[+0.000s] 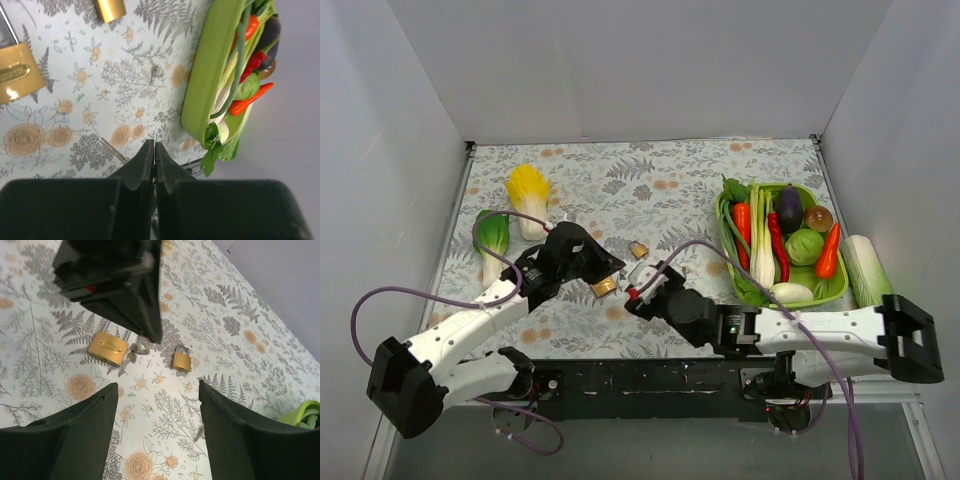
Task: Unlock with the key
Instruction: Adjust the key.
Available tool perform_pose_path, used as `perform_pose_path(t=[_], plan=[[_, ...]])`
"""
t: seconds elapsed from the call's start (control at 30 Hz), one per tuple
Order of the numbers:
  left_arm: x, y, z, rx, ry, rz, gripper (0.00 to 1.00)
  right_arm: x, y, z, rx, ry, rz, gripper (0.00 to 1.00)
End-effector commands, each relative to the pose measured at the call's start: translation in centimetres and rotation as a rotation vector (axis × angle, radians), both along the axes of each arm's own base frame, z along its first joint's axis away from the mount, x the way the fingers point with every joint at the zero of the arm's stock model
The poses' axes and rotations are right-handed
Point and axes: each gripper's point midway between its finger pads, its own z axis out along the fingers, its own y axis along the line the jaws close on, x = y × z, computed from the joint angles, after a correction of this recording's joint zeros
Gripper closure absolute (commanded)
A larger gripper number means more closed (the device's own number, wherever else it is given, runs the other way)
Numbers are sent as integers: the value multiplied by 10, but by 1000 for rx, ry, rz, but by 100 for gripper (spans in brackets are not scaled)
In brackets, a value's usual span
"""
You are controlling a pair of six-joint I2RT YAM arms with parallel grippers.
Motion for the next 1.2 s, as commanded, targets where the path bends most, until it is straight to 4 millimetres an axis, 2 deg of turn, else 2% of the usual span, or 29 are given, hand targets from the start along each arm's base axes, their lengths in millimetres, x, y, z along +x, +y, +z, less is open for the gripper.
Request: perform_pose_path(t=[0.0,0.03,0.07,0.1,0.13,0.17,0.2,0.23,0.27,0.3,0.33,0.37,0.47,0.83,0.93,1.07,1.13,1.17], plan=[[16,15,34,30,-273,-1,100,-12,-10,30,309,248,111,26],[16,14,53,-10,-358,-15,100,0,-17,34,404,336,89,26],[14,13,52,-11,-388,-37,100,-16,-13,47,460,403,220,26],[11,13,58,-8,-447,-77,100,-19,-14,48,495,448,260,26],[4,7,74,-57,-511,-122,100,-10,-19,59,548,459,273,26],[0,5,81,-78,-545,-152,100,-27,-14,67,578,530,380,27],[-5,4,78,-76,-575,-184,100,-30,-14,72,598,551,413,27],[-13,-3,93,-134,-633,-235,100,-26,-16,75,618,566,421,27],[-20,-5,101,-165,-676,-269,100,-38,-11,83,648,611,503,27],[-25,-7,101,-180,-699,-303,100,-40,-11,86,662,631,532,27],[-35,-13,109,-223,-733,-357,100,-37,-12,91,687,649,551,27],[-38,-15,111,-237,-740,-378,100,-46,-8,96,702,700,618,28],[-54,-23,119,-297,-787,-476,100,-51,-2,101,721,724,694,30],[-69,-28,126,-356,-834,-562,100,-50,5,105,784,763,726,39],[-70,-29,125,-359,-834,-571,100,-48,6,105,805,763,717,45],[-72,-29,127,-367,-847,-581,100,-44,8,104,826,769,703,62],[-74,-29,129,-374,-862,-593,100,-43,7,102,832,770,698,65],[-75,-29,129,-377,-862,-595,100,-41,8,103,842,761,695,71]])
